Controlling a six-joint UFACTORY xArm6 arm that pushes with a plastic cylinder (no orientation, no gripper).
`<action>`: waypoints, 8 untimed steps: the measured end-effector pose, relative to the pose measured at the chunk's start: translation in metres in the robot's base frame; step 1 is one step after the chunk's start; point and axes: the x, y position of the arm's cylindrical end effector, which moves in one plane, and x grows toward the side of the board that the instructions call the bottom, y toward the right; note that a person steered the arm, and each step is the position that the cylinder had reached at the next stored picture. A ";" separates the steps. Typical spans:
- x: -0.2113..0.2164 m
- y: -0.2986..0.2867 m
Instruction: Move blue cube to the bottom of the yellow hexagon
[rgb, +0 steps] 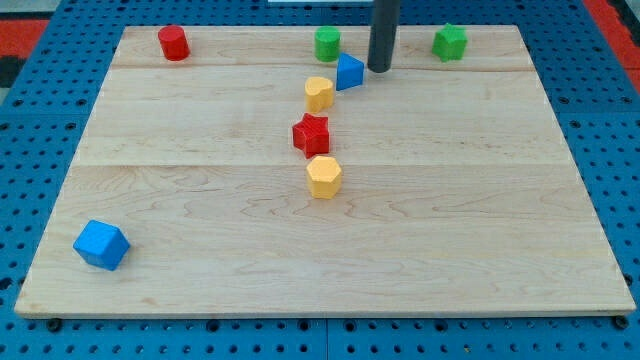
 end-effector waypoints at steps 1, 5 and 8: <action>0.002 -0.024; 0.043 -0.033; 0.029 -0.038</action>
